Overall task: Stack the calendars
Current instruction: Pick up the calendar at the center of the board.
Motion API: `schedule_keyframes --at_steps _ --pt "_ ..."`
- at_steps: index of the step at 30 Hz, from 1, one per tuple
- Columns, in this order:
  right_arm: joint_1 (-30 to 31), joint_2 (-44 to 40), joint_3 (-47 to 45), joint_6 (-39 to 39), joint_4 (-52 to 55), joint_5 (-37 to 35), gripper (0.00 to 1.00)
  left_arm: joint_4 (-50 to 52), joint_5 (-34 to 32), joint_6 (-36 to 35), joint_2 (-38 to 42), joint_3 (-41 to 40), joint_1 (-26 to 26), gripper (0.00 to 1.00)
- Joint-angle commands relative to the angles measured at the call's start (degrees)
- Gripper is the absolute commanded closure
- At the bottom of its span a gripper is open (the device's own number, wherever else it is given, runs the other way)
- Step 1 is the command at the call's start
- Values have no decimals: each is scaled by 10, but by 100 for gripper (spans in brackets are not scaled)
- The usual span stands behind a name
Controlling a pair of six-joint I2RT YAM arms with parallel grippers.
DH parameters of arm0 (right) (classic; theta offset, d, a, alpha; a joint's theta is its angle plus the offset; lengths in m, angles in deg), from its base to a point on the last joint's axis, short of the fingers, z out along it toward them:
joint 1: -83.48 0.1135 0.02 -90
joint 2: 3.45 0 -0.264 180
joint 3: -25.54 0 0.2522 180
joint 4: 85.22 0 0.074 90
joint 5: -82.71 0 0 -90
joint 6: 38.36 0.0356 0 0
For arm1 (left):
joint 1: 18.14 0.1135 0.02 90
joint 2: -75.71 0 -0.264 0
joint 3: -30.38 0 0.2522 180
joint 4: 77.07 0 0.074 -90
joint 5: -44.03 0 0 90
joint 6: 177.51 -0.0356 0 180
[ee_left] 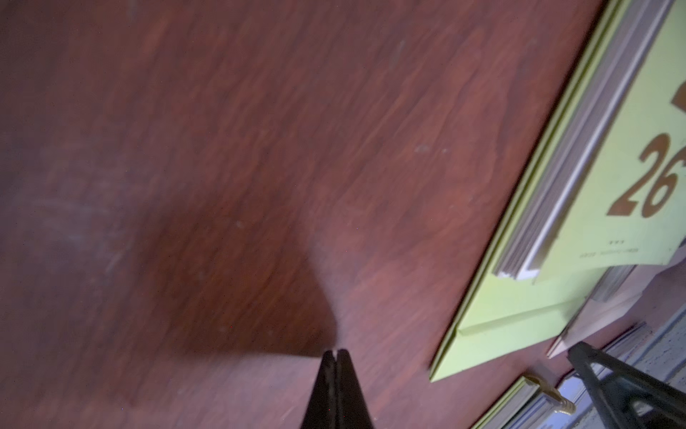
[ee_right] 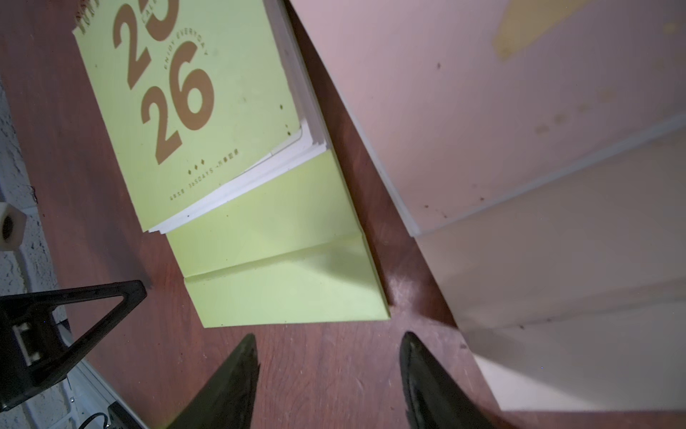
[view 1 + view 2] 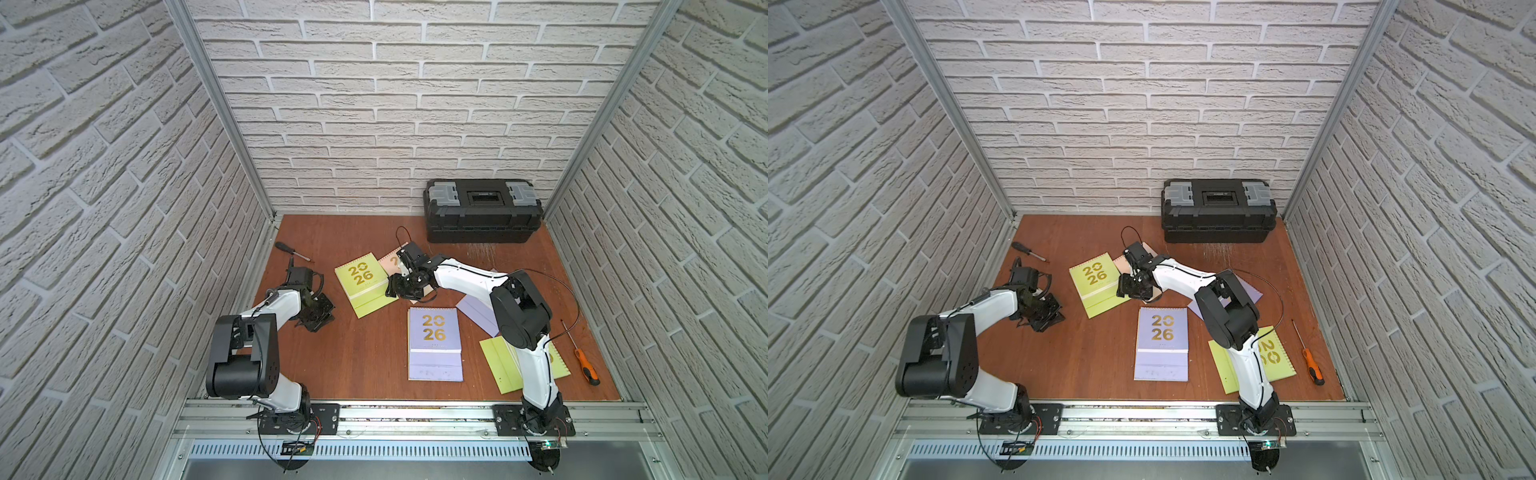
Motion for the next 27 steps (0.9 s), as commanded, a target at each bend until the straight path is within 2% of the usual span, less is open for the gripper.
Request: schedule_keyframes --at_steps 1,27 --pt "6 7 21 7 -10 4 37 -13 14 -17 -10 18 10 100" --pt "33 53 21 39 -52 42 27 12 6 -38 -59 64 19 100"
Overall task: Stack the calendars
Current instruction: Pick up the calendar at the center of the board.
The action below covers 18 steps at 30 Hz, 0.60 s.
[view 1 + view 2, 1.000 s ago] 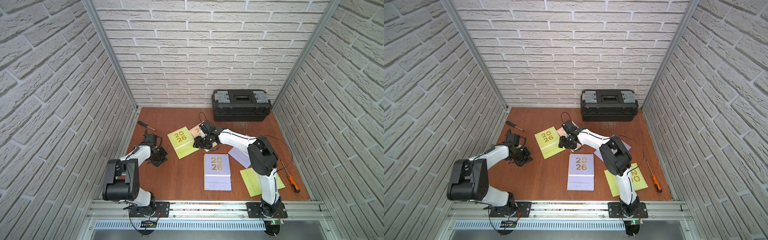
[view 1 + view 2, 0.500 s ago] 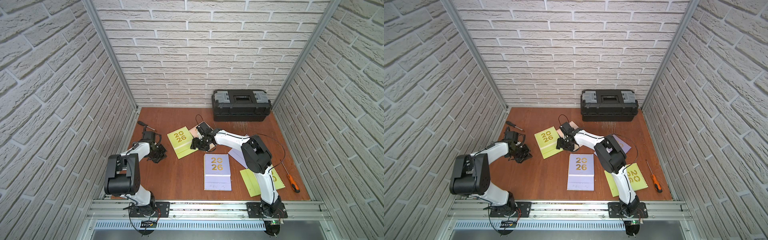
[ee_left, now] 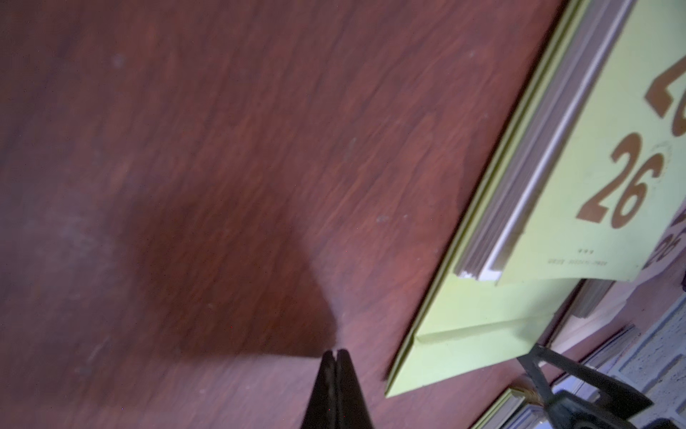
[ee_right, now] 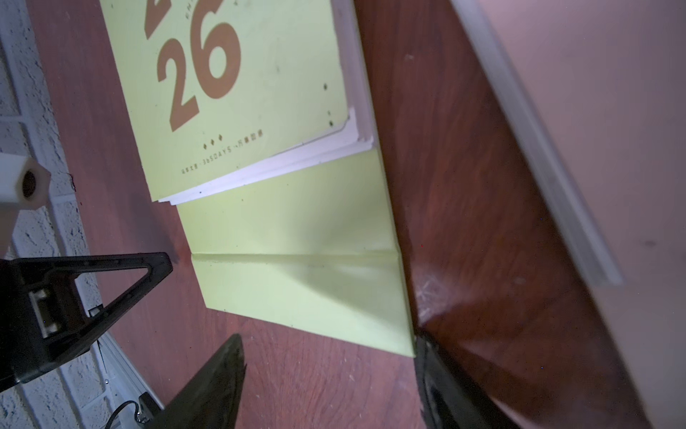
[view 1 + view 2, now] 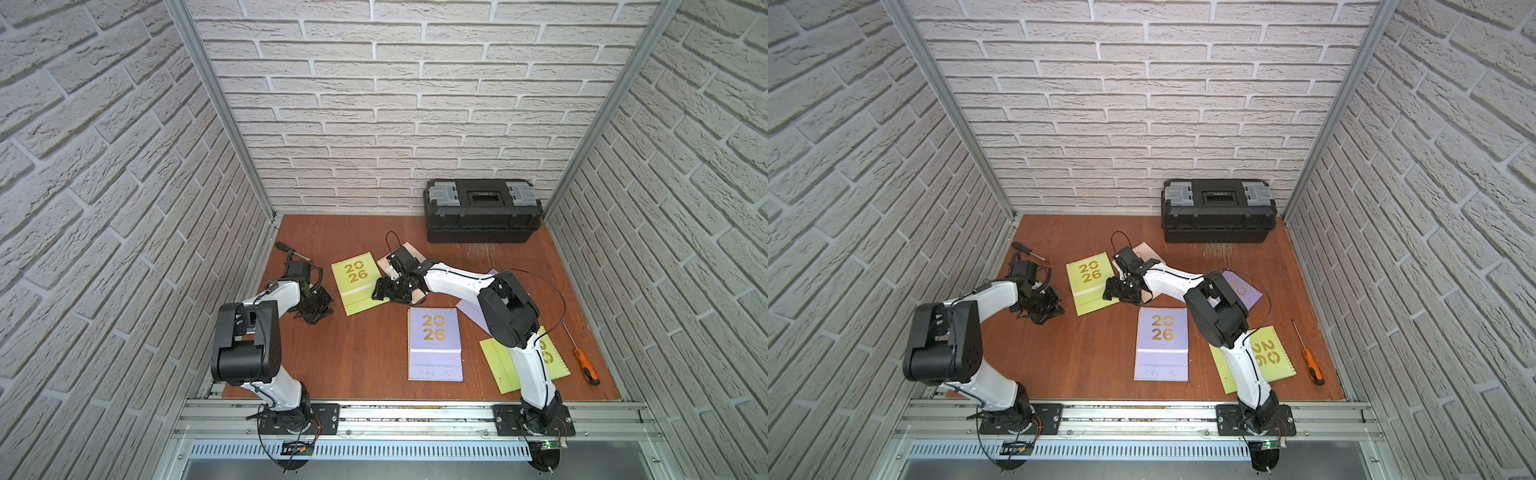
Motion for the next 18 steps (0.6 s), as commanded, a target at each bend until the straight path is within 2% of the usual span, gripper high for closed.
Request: schedule_keyframes --at_steps 1,8,12,18 --pt "4 17 0 6 -2 4 26 6 -3 -9 -9 15 6 100" --pt "4 14 -11 13 -7 6 23 11 -7 -17 -30 34 7 100" --pt "-4 3 -15 8 3 -16 20 9 -5 -18 -47 50 15 100" --pt "-20 21 27 -1 15 0 16 9 -2 -19 -77 81 24 100"
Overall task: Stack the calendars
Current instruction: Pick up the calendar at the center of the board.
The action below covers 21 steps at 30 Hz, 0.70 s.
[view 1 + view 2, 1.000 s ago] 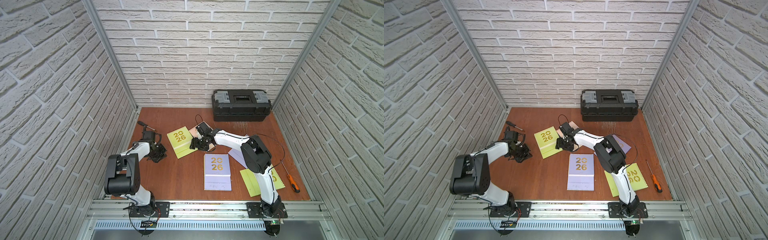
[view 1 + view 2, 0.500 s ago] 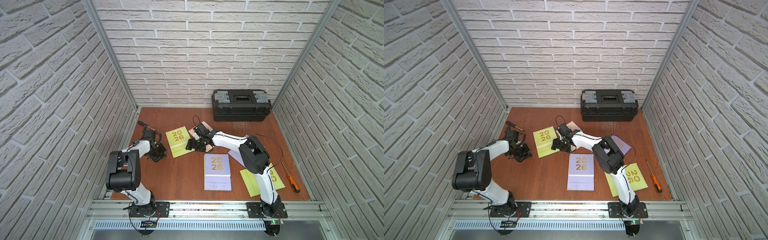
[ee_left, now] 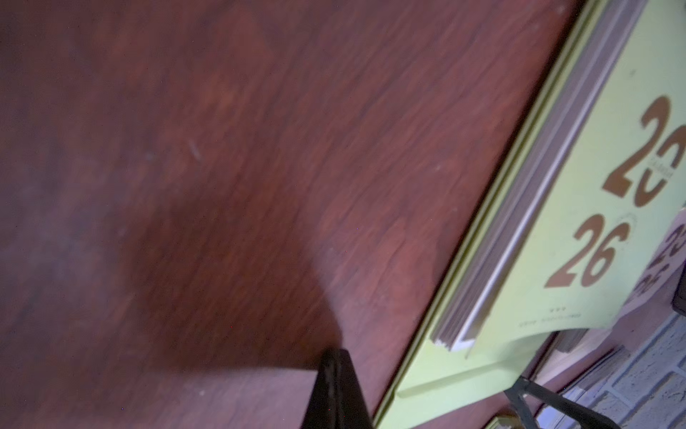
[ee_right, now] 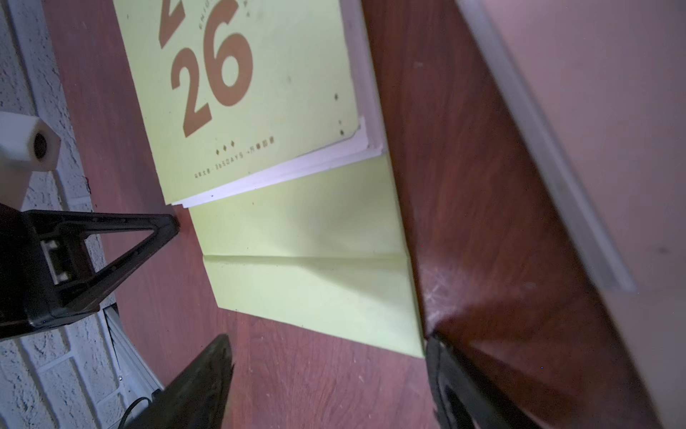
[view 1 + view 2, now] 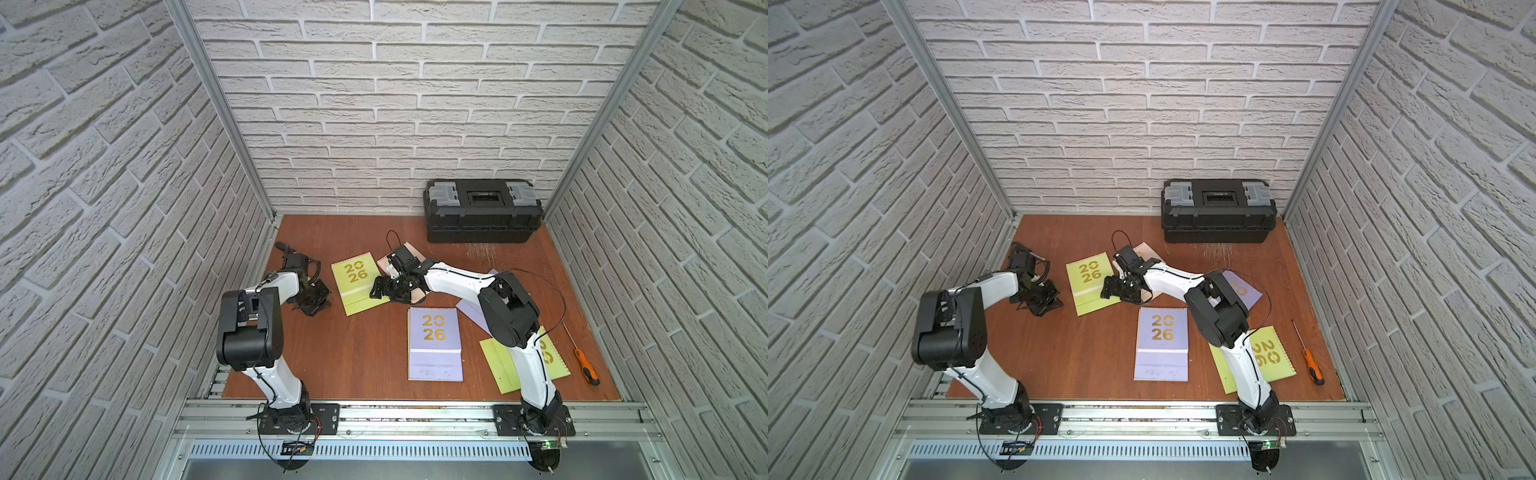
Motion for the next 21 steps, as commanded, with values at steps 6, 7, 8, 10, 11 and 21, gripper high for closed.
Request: schedule_keyframes --at_steps 6,7,8,10,11,21 --pt "-14 51 64 -11 34 -2 15 7 4 -6 -46 50 9 100" --pt "-16 55 68 -9 35 -2 15 7 5 -6 -50 55 9 100" --pt "-19 58 70 -6 32 -2 15 6 6 -6 -55 59 10 100" --pt "-22 65 78 -3 30 2 14 6 7 -7 -64 66 12 100" --pt "-23 71 88 -5 35 2 14 6 9 -7 -68 69 13 100" --pt "-28 121 154 2 39 20 12 11 18 -16 -116 108 13 100"
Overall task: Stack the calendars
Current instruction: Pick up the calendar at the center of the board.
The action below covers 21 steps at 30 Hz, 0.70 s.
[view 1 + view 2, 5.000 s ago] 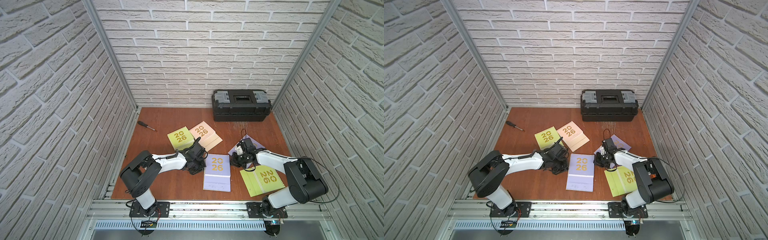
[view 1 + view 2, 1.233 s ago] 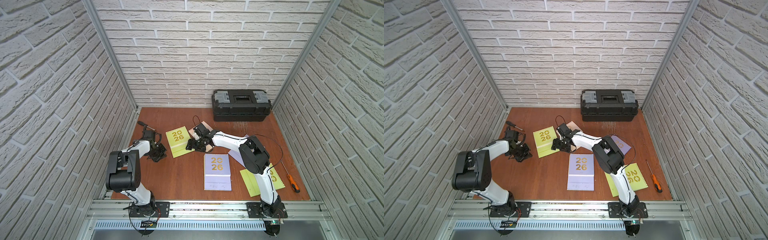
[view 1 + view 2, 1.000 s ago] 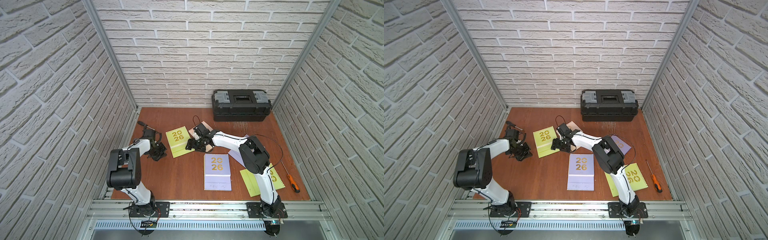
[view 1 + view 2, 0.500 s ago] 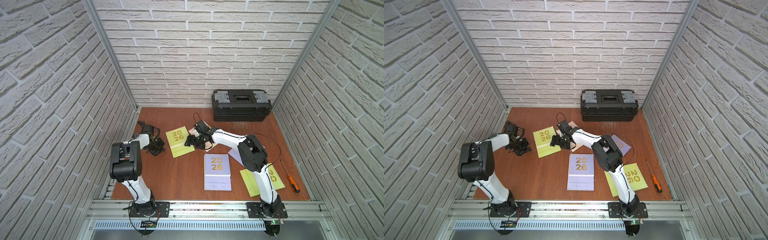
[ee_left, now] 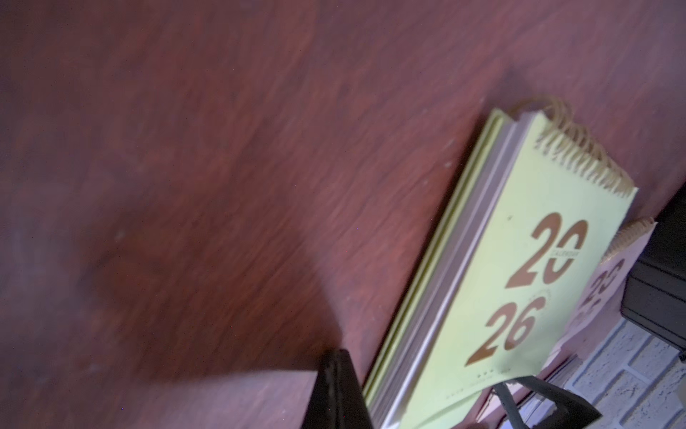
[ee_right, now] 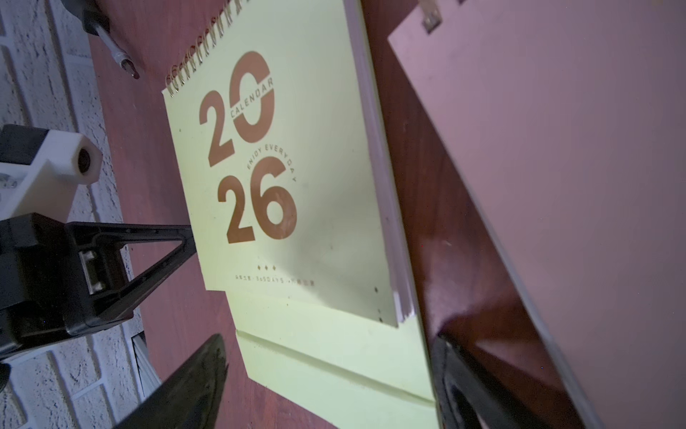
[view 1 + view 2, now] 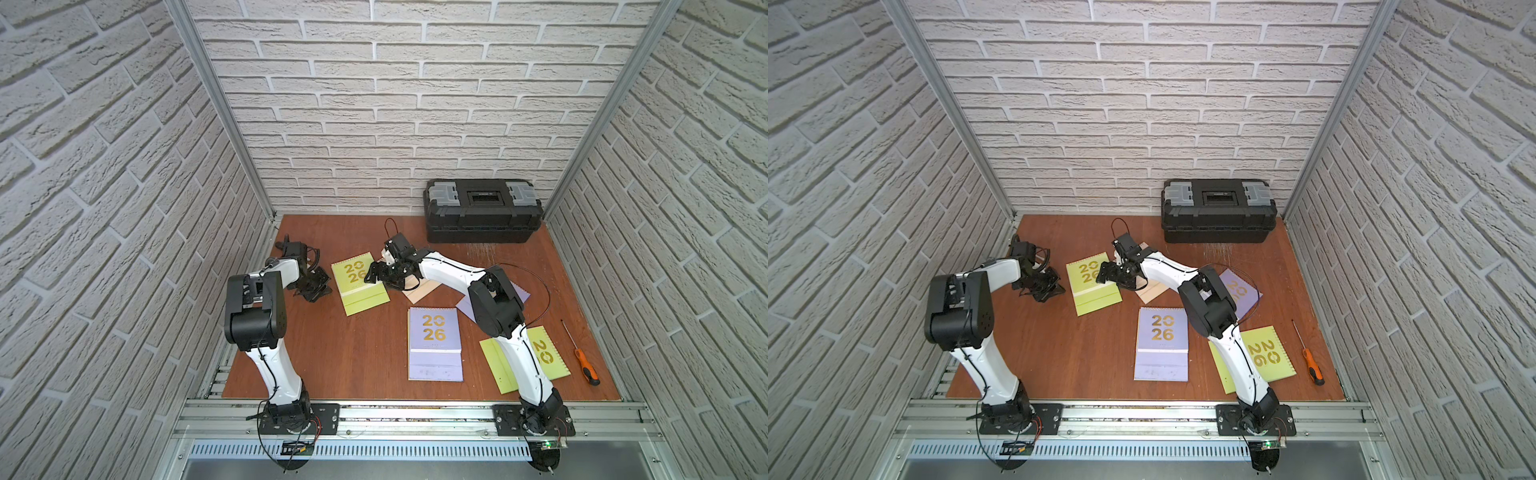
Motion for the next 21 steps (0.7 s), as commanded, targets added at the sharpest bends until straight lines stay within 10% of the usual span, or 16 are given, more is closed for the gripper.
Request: schedule_keyframes --at_steps 1,21 --pt "-3 30 11 4 20 -4 12 13 -7 -14 -31 6 5 100" --pt "-6 51 26 31 -52 84 9 0 8 -13 -58 0 5 100"
